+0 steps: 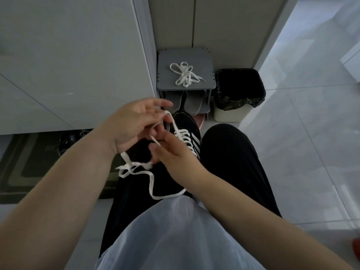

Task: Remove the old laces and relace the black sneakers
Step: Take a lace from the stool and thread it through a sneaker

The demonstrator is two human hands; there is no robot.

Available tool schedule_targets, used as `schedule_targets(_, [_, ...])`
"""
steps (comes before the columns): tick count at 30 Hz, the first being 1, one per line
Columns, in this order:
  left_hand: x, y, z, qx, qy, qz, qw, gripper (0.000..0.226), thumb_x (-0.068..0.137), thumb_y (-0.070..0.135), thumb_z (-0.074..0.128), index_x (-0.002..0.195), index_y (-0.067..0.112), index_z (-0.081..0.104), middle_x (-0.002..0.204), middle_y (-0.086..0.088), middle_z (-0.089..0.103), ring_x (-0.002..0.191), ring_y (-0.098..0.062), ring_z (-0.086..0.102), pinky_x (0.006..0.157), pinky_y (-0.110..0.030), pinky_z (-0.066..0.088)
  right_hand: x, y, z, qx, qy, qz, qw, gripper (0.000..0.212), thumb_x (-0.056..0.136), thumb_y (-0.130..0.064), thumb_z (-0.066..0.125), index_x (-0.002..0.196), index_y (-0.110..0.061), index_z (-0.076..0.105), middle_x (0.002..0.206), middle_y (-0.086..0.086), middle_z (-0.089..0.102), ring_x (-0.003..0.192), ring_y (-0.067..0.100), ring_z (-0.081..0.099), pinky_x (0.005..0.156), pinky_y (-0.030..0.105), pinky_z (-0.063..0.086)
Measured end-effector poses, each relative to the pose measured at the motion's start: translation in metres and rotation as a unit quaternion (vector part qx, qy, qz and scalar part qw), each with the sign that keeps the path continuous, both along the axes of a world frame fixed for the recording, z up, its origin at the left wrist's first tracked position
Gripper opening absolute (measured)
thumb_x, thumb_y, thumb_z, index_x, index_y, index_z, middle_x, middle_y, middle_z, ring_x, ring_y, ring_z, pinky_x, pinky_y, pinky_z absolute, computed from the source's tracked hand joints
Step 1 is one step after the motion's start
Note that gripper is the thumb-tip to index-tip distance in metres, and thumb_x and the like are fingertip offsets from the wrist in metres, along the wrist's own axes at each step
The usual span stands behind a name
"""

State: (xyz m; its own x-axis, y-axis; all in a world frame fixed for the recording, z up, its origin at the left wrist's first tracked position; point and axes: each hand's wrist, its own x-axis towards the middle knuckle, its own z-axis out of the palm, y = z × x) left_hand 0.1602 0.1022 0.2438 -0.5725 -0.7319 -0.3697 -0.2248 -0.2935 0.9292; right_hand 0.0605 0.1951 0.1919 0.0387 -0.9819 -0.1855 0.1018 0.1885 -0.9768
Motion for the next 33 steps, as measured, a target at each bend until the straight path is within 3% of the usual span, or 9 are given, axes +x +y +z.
schedule_targets(3, [0.013, -0.016, -0.013, -0.185, -0.122, 0.079, 0.972, 0.026, 0.091, 0.003, 0.052, 0.113, 0.018, 0.053, 0.078, 0.004, 0.069, 0.051, -0.004, 0.056, 0.05, -0.015, 0.044, -0.028, 0.007, -0.007, -0.014, 0.169, -0.004, 0.985, 0.014, 0.096, -0.019, 0.049, 0.096, -0.022, 0.062, 0.064, -0.004, 0.052, 0.057, 0.01, 0.047, 0.055, 0.036, 0.044])
schedule_targets(5, [0.023, -0.027, -0.027, -0.268, -0.181, 0.104, 0.941, 0.026, 0.09, 0.004, 0.055, 0.11, 0.02, 0.053, 0.081, 0.004, 0.068, 0.052, -0.003, 0.057, 0.055, -0.018, 0.044, -0.05, 0.014, -0.012, -0.007, 0.22, -0.005, 0.976, 0.018, 0.096, -0.019, 0.05, 0.097, -0.014, 0.067, 0.054, -0.013, 0.053, 0.047, -0.001, 0.046, 0.046, 0.015, 0.034])
schedule_targets(9, [0.04, -0.044, -0.056, -0.338, -0.28, 0.059, 0.897, 0.023, 0.089, 0.003, 0.055, 0.104, 0.021, 0.058, 0.086, 0.005, 0.063, 0.085, -0.018, 0.06, 0.084, -0.03, 0.044, -0.084, 0.027, -0.016, 0.04, 0.242, -0.031, 0.969, 0.019, 0.096, -0.019, 0.05, 0.094, -0.016, 0.068, 0.05, -0.023, 0.055, 0.047, -0.005, 0.049, 0.049, 0.009, 0.036])
schedule_targets(12, [0.037, -0.039, -0.069, -0.427, -0.366, -0.035, 0.826, 0.031, 0.087, 0.0, 0.05, 0.11, 0.015, 0.063, 0.115, -0.006, 0.061, 0.112, -0.027, 0.051, 0.099, -0.034, 0.034, -0.094, 0.029, -0.013, 0.032, 0.276, -0.036, 0.96, 0.02, 0.096, -0.02, 0.048, 0.092, -0.02, 0.068, 0.059, -0.021, 0.06, 0.057, -0.008, 0.054, 0.055, 0.006, 0.038])
schedule_targets(14, [0.02, -0.022, -0.067, -0.501, -0.314, -0.1, 0.8, 0.032, 0.087, 0.008, 0.048, 0.114, 0.015, 0.064, 0.127, -0.005, 0.056, 0.122, -0.025, 0.044, 0.106, -0.035, 0.026, -0.089, 0.024, -0.012, 0.009, 0.326, 0.007, 0.945, 0.02, 0.096, -0.023, 0.048, 0.092, -0.024, 0.068, 0.077, -0.016, 0.064, 0.074, -0.005, 0.058, 0.066, 0.009, 0.042])
schedule_targets(18, [-0.019, 0.027, -0.047, -0.332, -0.185, -0.251, 0.891, 0.024, 0.097, 0.031, 0.042, 0.114, 0.025, 0.058, 0.103, 0.012, 0.063, 0.096, -0.001, 0.057, 0.085, -0.018, 0.043, -0.069, 0.014, -0.011, -0.02, 0.344, 0.091, 0.934, 0.018, 0.097, -0.022, 0.047, 0.091, -0.026, 0.064, 0.084, -0.006, 0.066, 0.079, 0.008, 0.061, 0.071, 0.023, 0.048])
schedule_targets(25, [0.019, 0.016, -0.033, -0.375, -0.295, -0.194, 0.857, 0.018, 0.09, 0.036, 0.05, 0.075, 0.034, 0.06, 0.075, 0.016, 0.061, 0.072, 0.003, 0.056, 0.068, -0.021, 0.042, -0.085, 0.018, -0.016, 0.004, 0.35, 0.104, 0.931, 0.022, 0.098, -0.022, 0.045, 0.091, -0.031, 0.064, 0.073, -0.013, 0.057, 0.07, 0.002, 0.055, 0.069, 0.018, 0.045])
schedule_targets(28, [0.032, 0.013, -0.042, -0.364, -0.334, -0.201, 0.846, 0.01, 0.09, 0.029, 0.055, 0.092, 0.026, 0.065, 0.089, 0.012, 0.058, 0.083, -0.002, 0.056, 0.079, -0.024, 0.045, -0.075, 0.015, -0.02, 0.011, 0.343, 0.1, 0.934, 0.024, 0.097, -0.015, 0.047, 0.108, -0.023, 0.067, 0.082, -0.011, 0.064, 0.08, 0.004, 0.06, 0.081, 0.016, 0.047])
schedule_targets(33, [0.011, 0.03, -0.062, -0.286, -0.221, -0.215, 0.907, 0.029, 0.087, 0.024, 0.061, 0.116, 0.026, 0.058, 0.1, 0.011, 0.066, 0.092, 0.001, 0.061, 0.082, -0.02, 0.049, -0.041, 0.006, -0.023, 0.004, 0.271, 0.009, 0.963, 0.012, 0.091, -0.016, 0.059, 0.094, -0.009, 0.068, 0.077, 0.003, 0.071, 0.065, 0.012, 0.067, 0.075, 0.029, 0.055])
